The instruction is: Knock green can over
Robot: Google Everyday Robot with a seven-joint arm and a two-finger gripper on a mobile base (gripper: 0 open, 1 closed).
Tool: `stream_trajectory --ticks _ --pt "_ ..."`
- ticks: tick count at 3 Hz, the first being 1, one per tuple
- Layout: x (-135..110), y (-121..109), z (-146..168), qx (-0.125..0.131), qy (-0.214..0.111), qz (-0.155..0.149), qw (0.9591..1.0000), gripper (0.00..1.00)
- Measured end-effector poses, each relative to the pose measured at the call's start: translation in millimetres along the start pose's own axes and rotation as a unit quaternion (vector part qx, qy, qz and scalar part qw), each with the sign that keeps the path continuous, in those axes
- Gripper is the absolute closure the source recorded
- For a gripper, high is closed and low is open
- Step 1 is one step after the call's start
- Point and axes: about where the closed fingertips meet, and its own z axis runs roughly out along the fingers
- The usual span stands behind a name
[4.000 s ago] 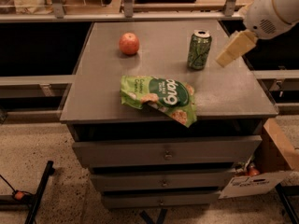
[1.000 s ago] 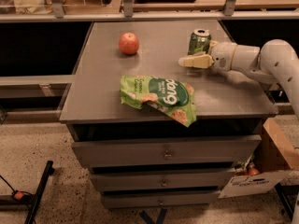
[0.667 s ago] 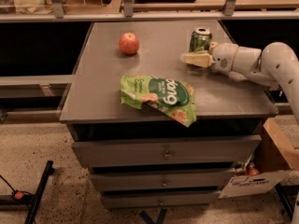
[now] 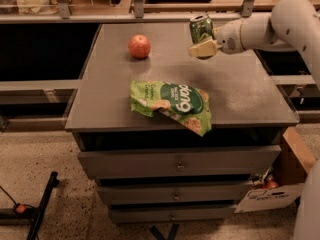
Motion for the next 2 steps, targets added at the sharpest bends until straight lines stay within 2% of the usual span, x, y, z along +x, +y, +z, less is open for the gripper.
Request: stream_trajectory --ticks 1,2 --pt "-20 4 -20 0.034 0.131 -0.046 0.9897 1.00" --pt "-17 4 -41 0.054 0.266 -0.106 0.9567 1.00"
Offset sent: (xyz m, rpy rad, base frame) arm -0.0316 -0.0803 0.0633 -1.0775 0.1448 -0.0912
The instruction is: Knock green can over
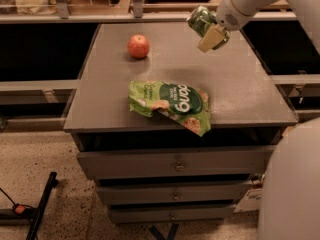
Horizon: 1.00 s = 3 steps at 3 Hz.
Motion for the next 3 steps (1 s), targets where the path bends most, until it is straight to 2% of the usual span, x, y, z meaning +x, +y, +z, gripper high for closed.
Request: stream_trajectory --ticks 1,2,3 --pt "31 -6 -9 0.009 0.133 -0.069 0.9887 1.00" --pt "61 -5 -9 -0.028 0.212 -0.128 0.9684 0.82" --pt "79 10 8 -0.109 0.230 -0.190 0.9482 0.58"
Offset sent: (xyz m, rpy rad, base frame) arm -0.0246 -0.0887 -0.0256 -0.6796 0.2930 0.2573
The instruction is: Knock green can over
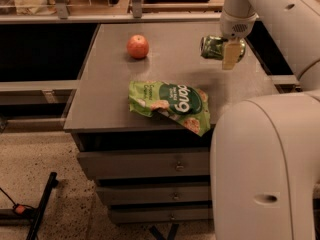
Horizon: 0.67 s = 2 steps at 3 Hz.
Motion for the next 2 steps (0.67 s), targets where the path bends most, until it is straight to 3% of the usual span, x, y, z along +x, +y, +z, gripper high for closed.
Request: stream_trajectory --ticks 1,2 --pt "-21 0 16 -0.024 -0.065 -0.087 0.9938 0.35" --pt "-32 -10 16 -0.005 -0.086 -0.128 0.9881 0.12"
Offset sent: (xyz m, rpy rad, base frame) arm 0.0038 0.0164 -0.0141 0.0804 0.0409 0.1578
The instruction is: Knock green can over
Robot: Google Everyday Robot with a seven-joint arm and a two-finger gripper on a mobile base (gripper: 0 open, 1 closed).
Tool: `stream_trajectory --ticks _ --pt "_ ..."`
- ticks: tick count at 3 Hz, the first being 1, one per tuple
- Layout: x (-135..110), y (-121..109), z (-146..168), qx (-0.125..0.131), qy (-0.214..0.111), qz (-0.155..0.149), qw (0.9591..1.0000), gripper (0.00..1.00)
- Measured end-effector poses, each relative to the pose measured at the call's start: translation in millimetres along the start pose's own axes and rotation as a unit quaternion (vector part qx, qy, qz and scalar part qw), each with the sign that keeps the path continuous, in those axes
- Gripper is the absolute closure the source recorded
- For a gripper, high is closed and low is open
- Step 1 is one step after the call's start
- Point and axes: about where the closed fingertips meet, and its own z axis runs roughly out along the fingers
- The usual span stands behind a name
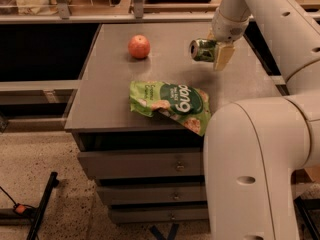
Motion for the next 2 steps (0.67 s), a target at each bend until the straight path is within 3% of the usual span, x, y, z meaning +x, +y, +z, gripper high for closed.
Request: stream_trajectory --ticks 1,2 --pt "-1.8 -16.5 11.7 0.024 -0.002 0.000 0.9997 0.00" --pt "-1.8 -16.5 11.8 0.024 -0.002 0.000 0.9997 0.00"
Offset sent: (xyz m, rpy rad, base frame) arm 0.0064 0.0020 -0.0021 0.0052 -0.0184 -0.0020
